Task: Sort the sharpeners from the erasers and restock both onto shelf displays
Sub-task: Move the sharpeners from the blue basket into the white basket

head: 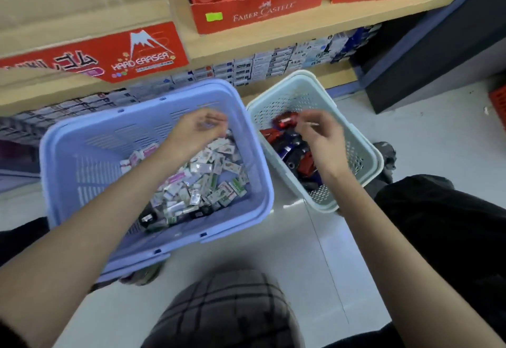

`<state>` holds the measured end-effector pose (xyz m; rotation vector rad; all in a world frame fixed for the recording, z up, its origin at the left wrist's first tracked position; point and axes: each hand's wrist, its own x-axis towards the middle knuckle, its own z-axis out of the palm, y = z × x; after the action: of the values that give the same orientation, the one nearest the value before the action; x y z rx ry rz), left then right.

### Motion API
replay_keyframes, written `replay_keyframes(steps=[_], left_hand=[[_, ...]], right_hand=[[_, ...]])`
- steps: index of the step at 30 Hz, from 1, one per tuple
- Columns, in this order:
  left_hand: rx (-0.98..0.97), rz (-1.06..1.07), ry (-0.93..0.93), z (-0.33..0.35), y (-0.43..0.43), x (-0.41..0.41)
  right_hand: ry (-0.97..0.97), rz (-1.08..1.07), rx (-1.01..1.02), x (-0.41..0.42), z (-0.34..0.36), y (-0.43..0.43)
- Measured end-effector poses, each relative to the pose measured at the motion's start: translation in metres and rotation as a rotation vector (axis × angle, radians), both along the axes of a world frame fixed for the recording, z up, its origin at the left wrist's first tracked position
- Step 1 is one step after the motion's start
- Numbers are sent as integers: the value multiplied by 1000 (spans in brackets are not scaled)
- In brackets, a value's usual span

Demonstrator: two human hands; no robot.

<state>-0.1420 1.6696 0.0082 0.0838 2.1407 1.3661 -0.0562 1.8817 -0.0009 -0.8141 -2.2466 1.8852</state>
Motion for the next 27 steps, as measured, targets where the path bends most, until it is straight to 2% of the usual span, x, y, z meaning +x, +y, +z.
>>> replay_keyframes(steps=[1, 3, 7, 12, 16, 18, 22, 25, 27], left_hand=[[-45, 0, -29, -9, -22, 5], [-131, -4, -103, -33, -62, 18], [-209, -37, -254, -80, -112, 47], [-248, 28, -403, -114, -141, 62], [-261, 96, -405, -134, -166, 58], [-259, 135, -376, -145, -176, 56], [-375, 208, -316, -168, -193, 65], [-383, 246, -394, -227, -218, 82], [-388, 266, -426, -234, -220, 81]], right_hand=[[32, 88, -26, -5, 5, -14], [-32, 317, -54, -16, 0, -44], [-432, 848, 89, -30, -44, -104], [-802, 1217, 335, -26, -113, -155], [-862, 1164, 246, -22, -144, -173], [-858, 1178, 282, -23, -152, -177], [-869, 1237, 362, -17, -166, -182], [-855, 1158, 375, -12, -175, -190], [-877, 1112, 392, -12, -180, -196]])
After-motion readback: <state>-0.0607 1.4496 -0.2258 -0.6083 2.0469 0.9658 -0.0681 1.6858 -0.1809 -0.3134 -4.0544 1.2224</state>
